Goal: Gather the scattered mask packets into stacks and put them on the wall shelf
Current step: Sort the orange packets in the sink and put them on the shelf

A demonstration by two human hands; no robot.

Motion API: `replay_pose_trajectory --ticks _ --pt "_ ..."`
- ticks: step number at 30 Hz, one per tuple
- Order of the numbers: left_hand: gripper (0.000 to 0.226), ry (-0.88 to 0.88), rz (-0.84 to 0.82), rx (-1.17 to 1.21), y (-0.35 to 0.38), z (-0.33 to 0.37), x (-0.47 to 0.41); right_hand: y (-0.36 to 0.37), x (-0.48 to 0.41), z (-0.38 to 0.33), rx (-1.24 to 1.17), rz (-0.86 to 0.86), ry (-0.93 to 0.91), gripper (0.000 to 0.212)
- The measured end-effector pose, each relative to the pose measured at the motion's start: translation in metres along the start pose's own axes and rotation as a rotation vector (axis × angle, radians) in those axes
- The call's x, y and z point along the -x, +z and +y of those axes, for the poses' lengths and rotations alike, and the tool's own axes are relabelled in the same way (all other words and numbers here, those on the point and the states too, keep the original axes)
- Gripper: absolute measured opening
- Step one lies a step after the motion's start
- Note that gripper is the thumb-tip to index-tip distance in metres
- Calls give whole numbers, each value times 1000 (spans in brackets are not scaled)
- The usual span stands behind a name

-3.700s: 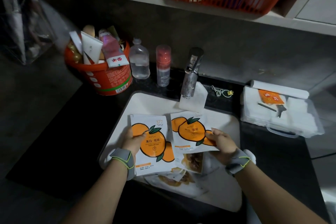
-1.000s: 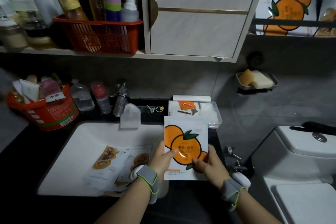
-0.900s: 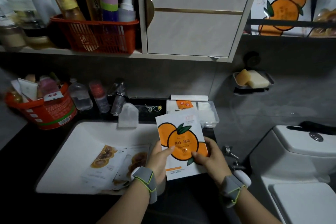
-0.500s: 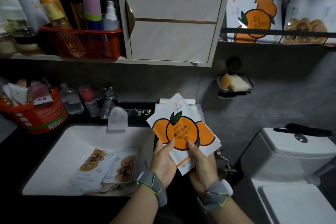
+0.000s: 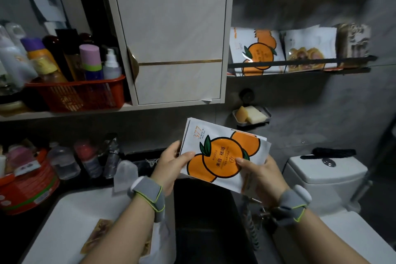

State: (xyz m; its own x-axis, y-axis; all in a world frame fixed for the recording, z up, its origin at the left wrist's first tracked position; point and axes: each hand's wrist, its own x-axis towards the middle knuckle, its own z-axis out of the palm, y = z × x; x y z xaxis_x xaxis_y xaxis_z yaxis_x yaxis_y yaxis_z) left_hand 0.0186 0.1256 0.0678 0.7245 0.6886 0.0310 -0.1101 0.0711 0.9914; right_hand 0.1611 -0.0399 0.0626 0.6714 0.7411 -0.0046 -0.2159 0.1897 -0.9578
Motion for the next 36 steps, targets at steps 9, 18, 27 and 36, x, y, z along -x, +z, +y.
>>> replay_pose_trajectory --ticks 9,18,27,36 --pt "34 65 -34 -389 55 42 -30 -17 -20 -52 116 188 -100 45" --pt "45 304 77 -488 126 82 -82 -58 -66 -121 31 317 -234 33" --pt "73 422 294 -540 197 143 -137 -102 -145 -231 547 155 -382 48" --pt "47 347 501 -612 229 199 -184 -83 -215 -289 490 82 -482 13"
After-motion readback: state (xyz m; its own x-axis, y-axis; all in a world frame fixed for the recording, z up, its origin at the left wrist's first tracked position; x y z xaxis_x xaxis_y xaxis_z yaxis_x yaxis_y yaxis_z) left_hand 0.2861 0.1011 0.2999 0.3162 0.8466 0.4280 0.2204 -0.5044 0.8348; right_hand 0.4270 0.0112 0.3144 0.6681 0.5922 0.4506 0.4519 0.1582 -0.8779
